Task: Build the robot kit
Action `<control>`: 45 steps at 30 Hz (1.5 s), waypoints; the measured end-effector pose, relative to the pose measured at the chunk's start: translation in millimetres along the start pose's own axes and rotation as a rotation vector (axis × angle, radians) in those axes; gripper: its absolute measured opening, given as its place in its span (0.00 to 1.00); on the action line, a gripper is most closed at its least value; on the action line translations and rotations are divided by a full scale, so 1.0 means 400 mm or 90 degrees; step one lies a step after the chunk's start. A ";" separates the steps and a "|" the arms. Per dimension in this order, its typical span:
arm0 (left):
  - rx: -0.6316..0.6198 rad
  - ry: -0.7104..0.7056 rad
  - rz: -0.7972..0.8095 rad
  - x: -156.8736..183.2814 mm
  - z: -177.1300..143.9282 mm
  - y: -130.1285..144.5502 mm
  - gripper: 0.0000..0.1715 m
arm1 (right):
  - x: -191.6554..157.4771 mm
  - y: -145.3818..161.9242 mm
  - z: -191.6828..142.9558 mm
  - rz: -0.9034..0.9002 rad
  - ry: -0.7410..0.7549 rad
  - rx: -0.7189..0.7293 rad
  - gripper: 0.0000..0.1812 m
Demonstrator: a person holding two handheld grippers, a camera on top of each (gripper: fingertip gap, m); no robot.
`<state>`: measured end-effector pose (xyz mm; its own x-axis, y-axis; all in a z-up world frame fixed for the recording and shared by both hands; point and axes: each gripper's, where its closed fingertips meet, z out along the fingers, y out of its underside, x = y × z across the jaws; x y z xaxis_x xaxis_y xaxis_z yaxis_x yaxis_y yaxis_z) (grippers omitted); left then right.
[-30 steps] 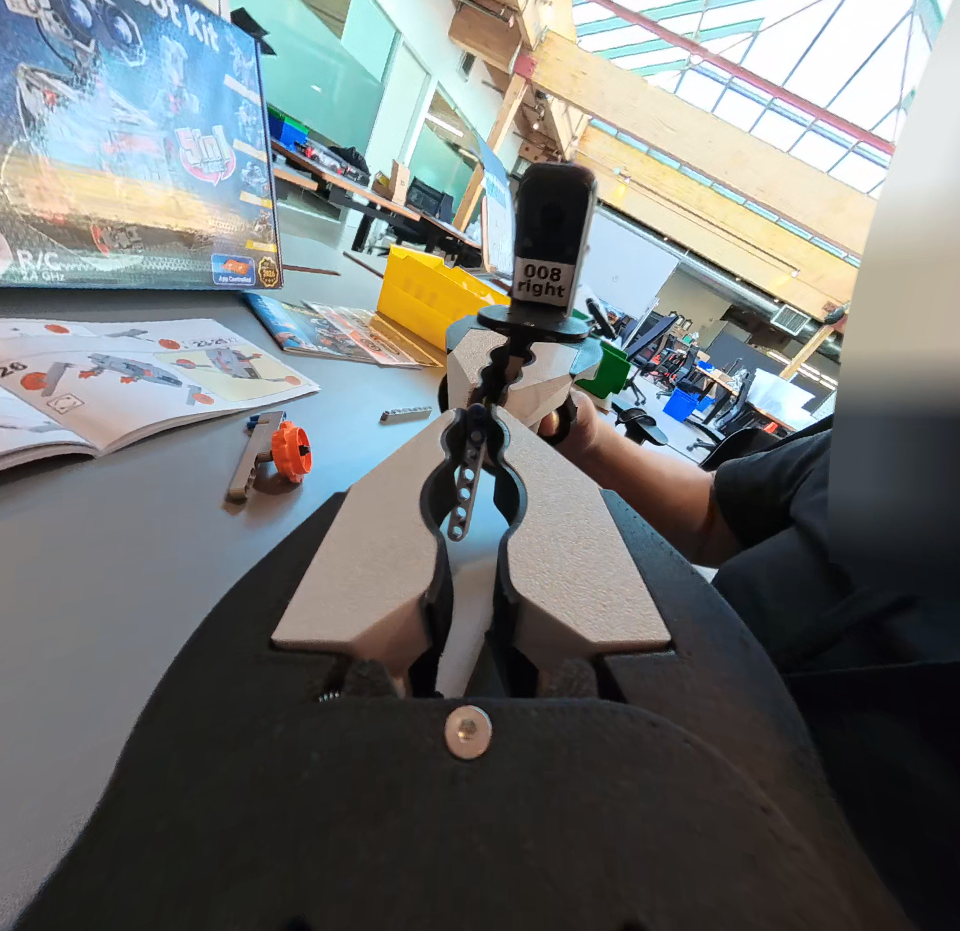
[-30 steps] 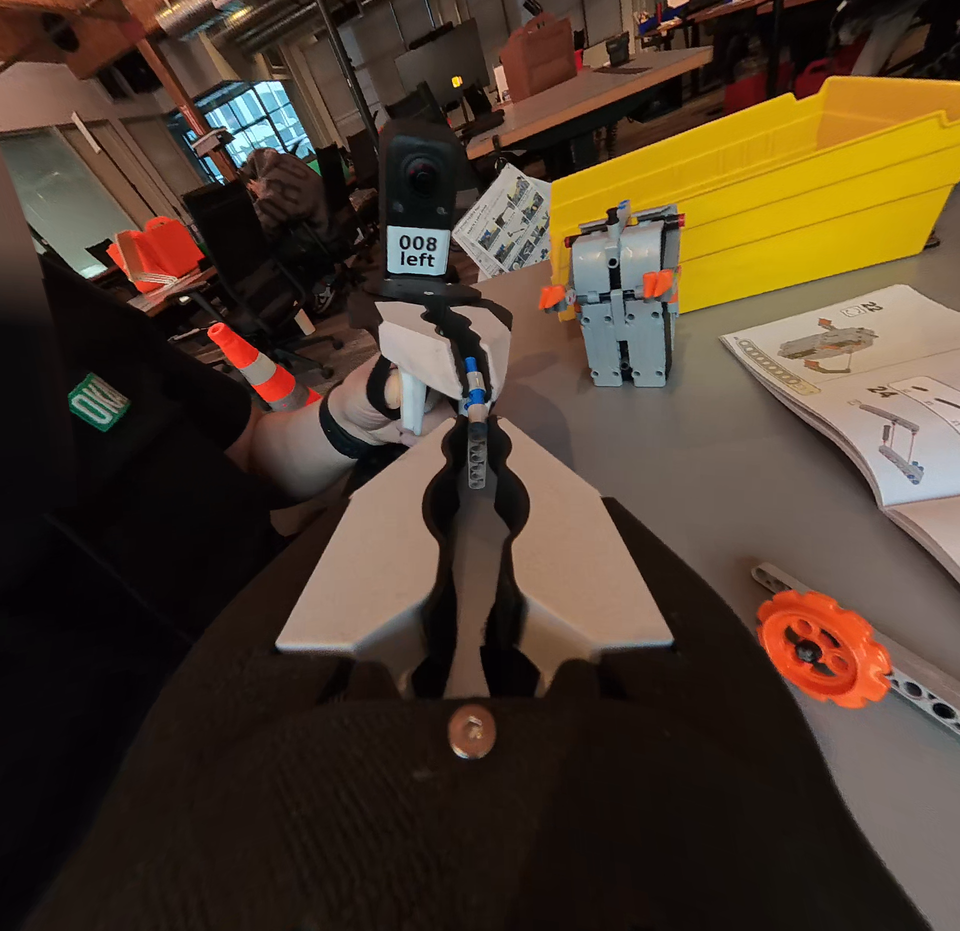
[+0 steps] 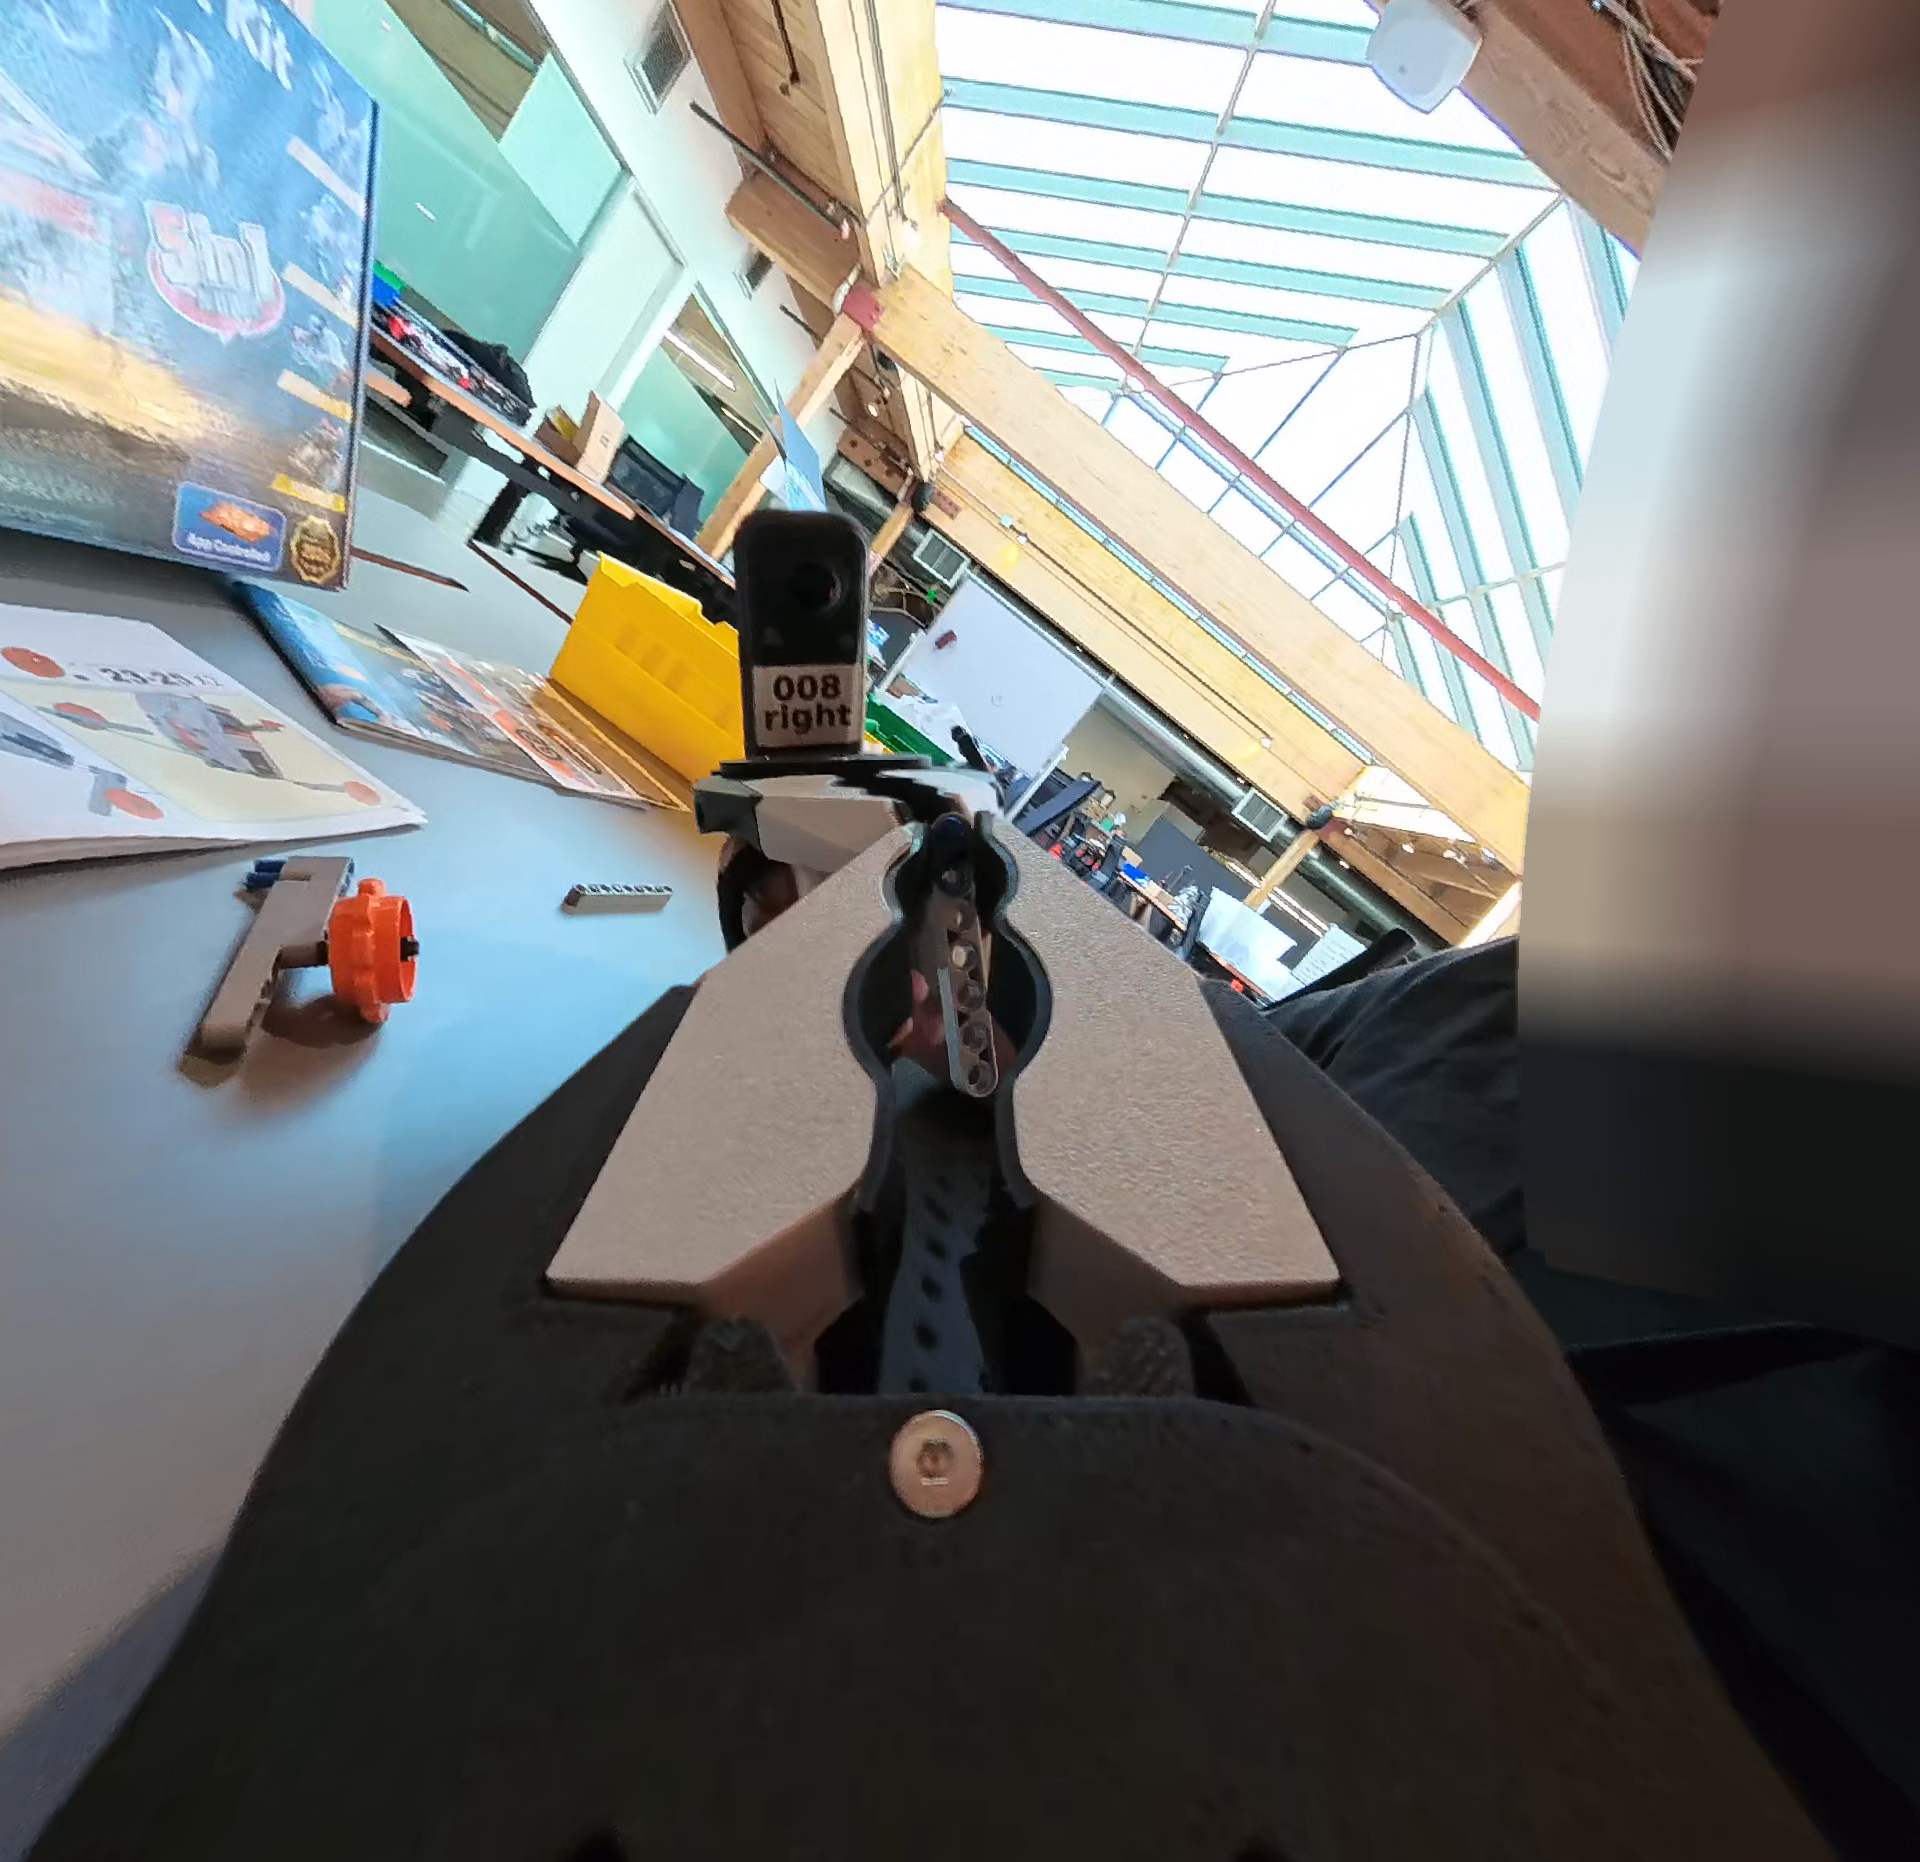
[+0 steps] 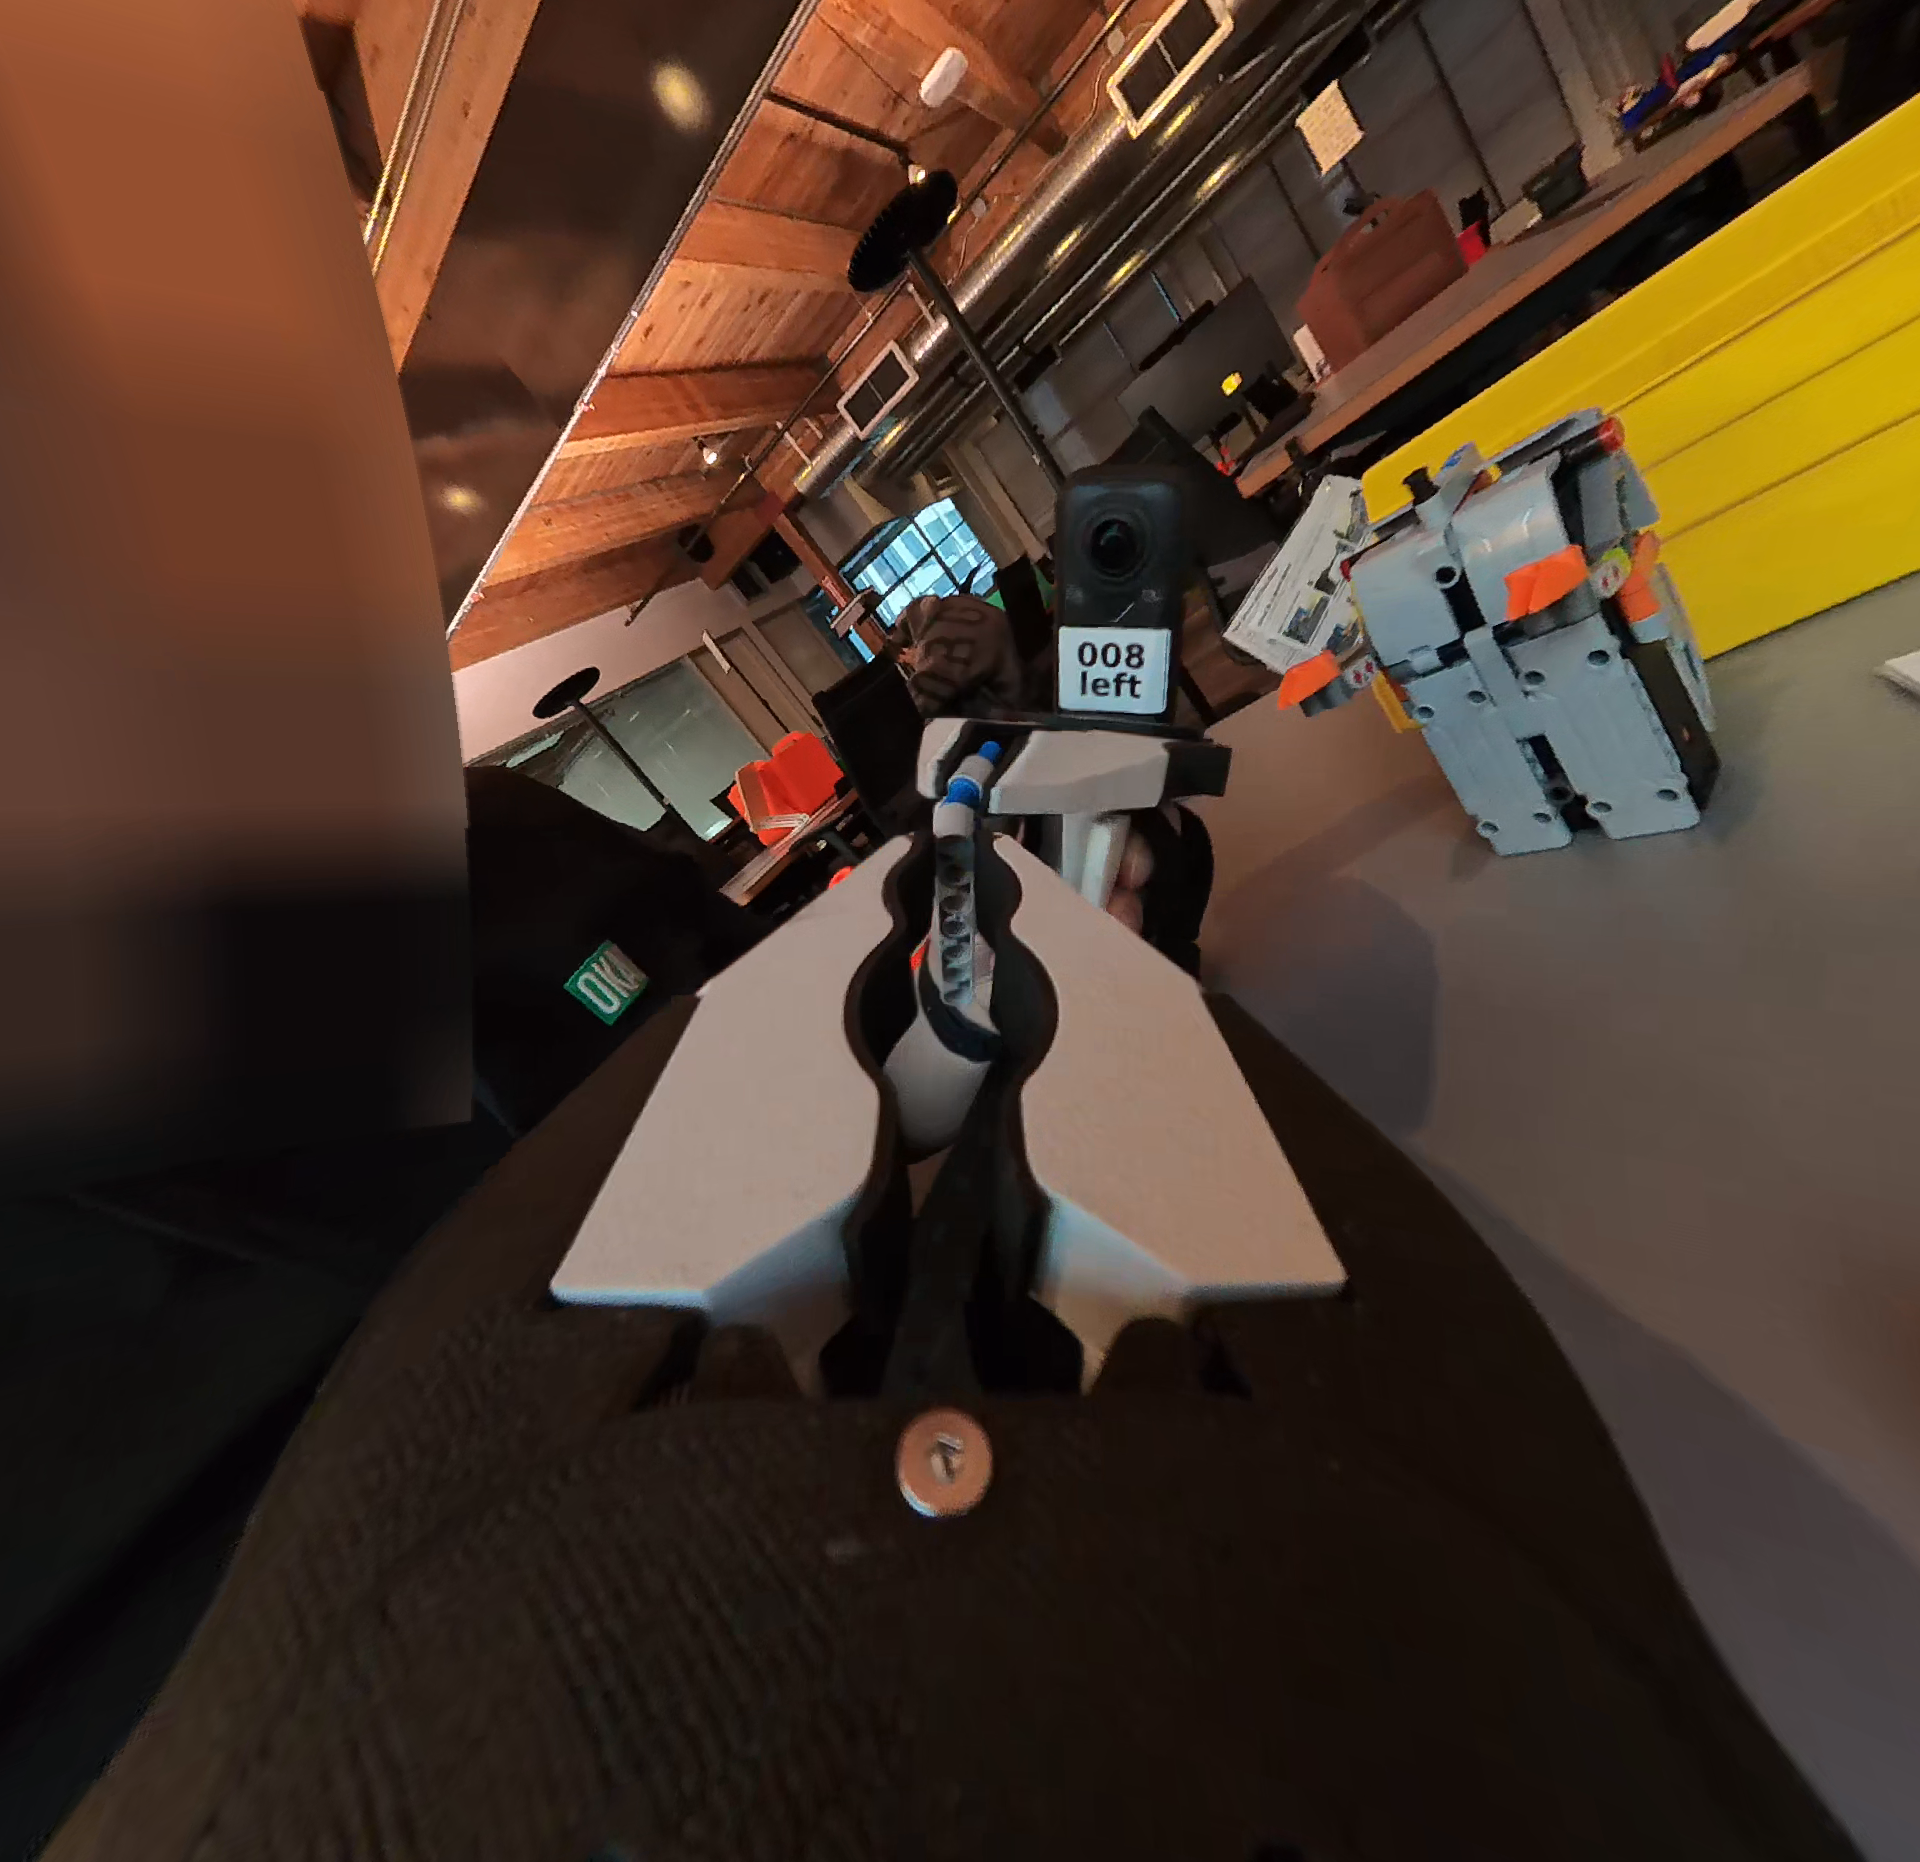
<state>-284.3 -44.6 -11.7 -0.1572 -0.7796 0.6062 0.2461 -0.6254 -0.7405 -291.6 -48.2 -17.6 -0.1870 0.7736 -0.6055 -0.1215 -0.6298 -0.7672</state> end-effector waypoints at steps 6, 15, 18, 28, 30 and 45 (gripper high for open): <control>0.049 -0.051 0.050 -0.006 -0.005 -0.026 0.03 | 0.011 -0.025 0.007 -0.054 0.043 0.061 0.03; 0.001 -0.092 0.088 -0.021 -0.010 -0.006 0.03 | 0.029 -0.010 0.005 -0.082 0.096 0.035 0.03; -0.025 -0.093 0.091 -0.024 -0.007 0.006 0.03 | 0.030 -0.002 0.002 -0.089 0.108 0.016 0.02; -0.101 -0.076 0.037 -0.040 -0.016 0.048 0.03 | 0.045 0.043 -0.007 -0.032 0.099 -0.088 0.02; -0.081 -0.080 0.040 -0.040 -0.011 0.037 0.03 | 0.046 0.030 -0.009 -0.034 0.099 -0.069 0.02; -0.028 -0.106 0.159 -0.013 -0.008 0.003 0.03 | 0.023 -0.012 -0.006 -0.105 0.107 -0.011 0.02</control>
<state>-286.0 -41.3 -16.8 0.0629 -0.8959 0.4398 0.2154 -0.4181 -0.8825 -290.5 -38.0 -20.1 -0.0017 0.8674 -0.4976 -0.1193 -0.4942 -0.8611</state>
